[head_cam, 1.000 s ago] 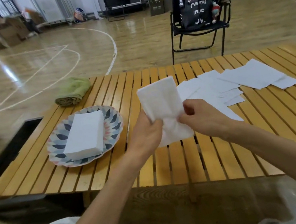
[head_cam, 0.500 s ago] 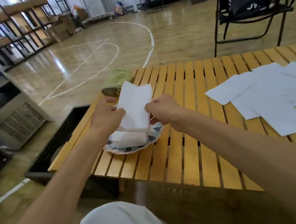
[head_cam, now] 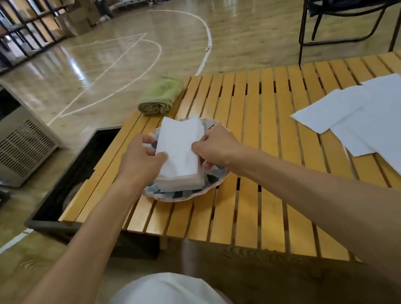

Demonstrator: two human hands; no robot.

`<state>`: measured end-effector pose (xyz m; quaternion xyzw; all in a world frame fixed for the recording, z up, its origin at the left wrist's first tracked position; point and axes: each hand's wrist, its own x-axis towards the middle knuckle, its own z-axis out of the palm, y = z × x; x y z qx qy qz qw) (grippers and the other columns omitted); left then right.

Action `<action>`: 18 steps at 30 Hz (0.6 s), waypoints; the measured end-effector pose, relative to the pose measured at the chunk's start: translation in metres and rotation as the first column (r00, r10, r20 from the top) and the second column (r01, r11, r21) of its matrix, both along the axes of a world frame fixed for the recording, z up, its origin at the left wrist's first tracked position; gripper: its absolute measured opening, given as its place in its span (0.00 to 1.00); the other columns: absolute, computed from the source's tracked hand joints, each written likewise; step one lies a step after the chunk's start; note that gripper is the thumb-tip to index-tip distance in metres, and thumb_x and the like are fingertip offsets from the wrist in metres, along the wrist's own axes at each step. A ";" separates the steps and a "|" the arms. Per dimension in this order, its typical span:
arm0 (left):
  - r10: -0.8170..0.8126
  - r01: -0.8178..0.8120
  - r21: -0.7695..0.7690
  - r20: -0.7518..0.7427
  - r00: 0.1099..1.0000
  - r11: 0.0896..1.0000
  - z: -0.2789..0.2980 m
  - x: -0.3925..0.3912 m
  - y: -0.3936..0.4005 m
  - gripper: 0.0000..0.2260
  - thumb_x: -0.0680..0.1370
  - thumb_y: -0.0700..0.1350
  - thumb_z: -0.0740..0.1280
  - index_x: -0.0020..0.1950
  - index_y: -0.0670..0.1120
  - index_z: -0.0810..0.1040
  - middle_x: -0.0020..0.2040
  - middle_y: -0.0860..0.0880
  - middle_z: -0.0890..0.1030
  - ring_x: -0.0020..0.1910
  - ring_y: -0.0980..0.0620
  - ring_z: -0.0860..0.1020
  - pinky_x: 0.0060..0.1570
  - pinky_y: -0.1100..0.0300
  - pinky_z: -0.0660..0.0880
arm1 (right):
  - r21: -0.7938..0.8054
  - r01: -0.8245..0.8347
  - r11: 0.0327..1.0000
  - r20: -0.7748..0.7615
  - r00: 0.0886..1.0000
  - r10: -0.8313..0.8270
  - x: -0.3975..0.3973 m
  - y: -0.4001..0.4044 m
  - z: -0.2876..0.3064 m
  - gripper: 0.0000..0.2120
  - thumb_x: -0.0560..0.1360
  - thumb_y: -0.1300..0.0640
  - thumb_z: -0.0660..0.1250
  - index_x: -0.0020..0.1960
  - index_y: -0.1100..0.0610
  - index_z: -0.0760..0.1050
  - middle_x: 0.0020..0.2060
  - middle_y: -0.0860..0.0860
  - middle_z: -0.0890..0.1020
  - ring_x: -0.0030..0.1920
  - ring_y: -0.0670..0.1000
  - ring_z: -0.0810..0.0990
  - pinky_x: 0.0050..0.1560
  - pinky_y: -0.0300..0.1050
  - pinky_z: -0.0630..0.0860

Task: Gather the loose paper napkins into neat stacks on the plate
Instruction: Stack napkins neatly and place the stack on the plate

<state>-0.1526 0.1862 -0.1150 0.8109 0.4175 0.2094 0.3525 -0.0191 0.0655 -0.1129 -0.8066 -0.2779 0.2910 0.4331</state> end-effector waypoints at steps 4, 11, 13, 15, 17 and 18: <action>0.000 0.000 0.037 -0.006 1.000 0.999 -0.005 -0.002 0.003 0.19 0.76 0.46 0.71 0.63 0.56 0.68 0.53 0.53 0.77 0.50 0.50 0.78 0.24 0.69 0.72 | -0.024 -0.028 0.999 0.031 0.999 0.029 0.002 0.001 -0.002 0.11 0.78 0.54 0.66 0.56 0.60 0.77 0.42 0.53 0.83 0.36 0.50 0.84 0.21 0.35 0.72; -0.196 0.248 0.526 -0.153 0.969 0.814 0.000 -0.001 0.001 0.18 0.83 0.45 0.60 0.73 0.49 0.70 0.73 0.49 0.70 0.70 0.48 0.68 0.66 0.49 0.70 | 0.004 -0.069 0.998 0.671 0.740 0.048 -0.006 0.003 -0.008 0.23 0.80 0.48 0.59 0.72 0.56 0.66 0.66 0.55 0.74 0.65 0.57 0.72 0.63 0.54 0.72; -0.278 0.402 0.533 -0.301 0.912 0.745 -0.003 0.001 0.005 0.19 0.84 0.44 0.56 0.75 0.48 0.68 0.77 0.48 0.65 0.76 0.49 0.61 0.74 0.48 0.59 | -0.097 -0.168 0.981 0.691 0.698 0.188 -0.006 0.009 -0.013 0.26 0.83 0.47 0.55 0.78 0.56 0.60 0.77 0.55 0.63 0.77 0.57 0.61 0.75 0.56 0.59; -0.287 0.491 0.501 -0.431 0.856 0.713 -0.011 0.001 0.010 0.20 0.85 0.46 0.54 0.77 0.47 0.64 0.78 0.48 0.62 0.78 0.50 0.57 0.76 0.50 0.54 | -0.208 -0.213 0.955 0.669 0.681 0.297 -0.005 0.013 -0.023 0.27 0.84 0.47 0.51 0.79 0.58 0.58 0.80 0.57 0.58 0.79 0.57 0.55 0.77 0.56 0.56; -0.285 0.515 0.447 -0.487 0.826 0.731 -0.019 0.001 0.014 0.21 0.85 0.48 0.52 0.79 0.48 0.61 0.79 0.48 0.60 0.78 0.51 0.56 0.76 0.52 0.52 | -0.273 -0.217 0.937 0.643 0.683 0.346 -0.004 0.016 -0.035 0.28 0.85 0.46 0.49 0.80 0.59 0.55 0.81 0.57 0.55 0.80 0.56 0.53 0.77 0.55 0.54; -0.282 0.513 0.426 -0.495 0.822 0.745 -0.023 0.001 0.015 0.21 0.86 0.49 0.51 0.79 0.49 0.59 0.79 0.49 0.60 0.78 0.52 0.57 0.75 0.52 0.52 | -0.289 -0.217 0.932 0.629 0.691 0.356 -0.004 0.017 -0.041 0.29 0.85 0.45 0.47 0.81 0.59 0.52 0.81 0.56 0.53 0.80 0.56 0.51 0.78 0.55 0.52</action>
